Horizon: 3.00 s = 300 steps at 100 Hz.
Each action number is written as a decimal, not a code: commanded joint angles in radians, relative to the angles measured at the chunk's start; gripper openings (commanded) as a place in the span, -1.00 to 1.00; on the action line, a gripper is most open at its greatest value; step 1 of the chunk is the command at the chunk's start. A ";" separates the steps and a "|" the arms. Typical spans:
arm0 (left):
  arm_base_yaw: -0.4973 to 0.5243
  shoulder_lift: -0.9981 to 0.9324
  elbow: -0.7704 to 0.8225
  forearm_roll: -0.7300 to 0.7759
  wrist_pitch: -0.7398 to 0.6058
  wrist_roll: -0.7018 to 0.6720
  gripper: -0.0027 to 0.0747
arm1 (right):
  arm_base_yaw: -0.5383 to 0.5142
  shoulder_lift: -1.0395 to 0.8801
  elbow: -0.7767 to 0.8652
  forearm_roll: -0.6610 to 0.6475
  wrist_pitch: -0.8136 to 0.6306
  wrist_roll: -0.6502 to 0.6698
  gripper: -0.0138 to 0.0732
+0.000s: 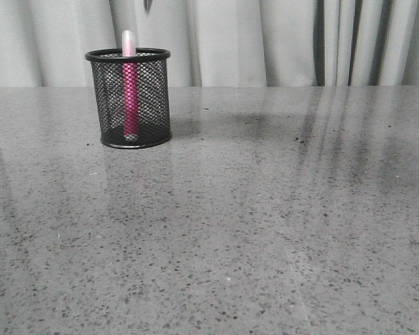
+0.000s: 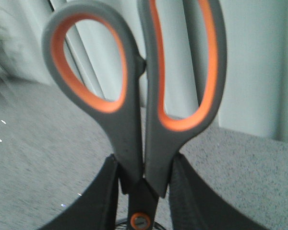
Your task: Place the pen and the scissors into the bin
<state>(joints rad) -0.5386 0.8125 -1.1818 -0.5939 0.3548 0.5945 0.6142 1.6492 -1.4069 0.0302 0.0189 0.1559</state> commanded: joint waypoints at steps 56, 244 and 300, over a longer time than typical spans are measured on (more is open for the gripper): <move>-0.008 -0.088 0.002 0.081 0.026 0.004 -0.17 | 0.010 0.148 -0.029 -0.122 -0.159 -0.027 -0.67; 0.055 -0.722 0.656 0.541 0.184 -0.614 -0.98 | 0.007 -1.670 0.871 -0.296 0.559 -0.063 -0.84; 0.191 -0.754 1.020 0.714 -0.240 -0.537 -0.98 | 0.007 -1.670 0.871 -0.296 0.559 -0.063 -0.84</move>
<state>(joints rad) -0.3979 0.0640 -0.2435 0.1078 0.3273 0.0553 0.6228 -0.0158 -0.5151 -0.2546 0.6471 0.0996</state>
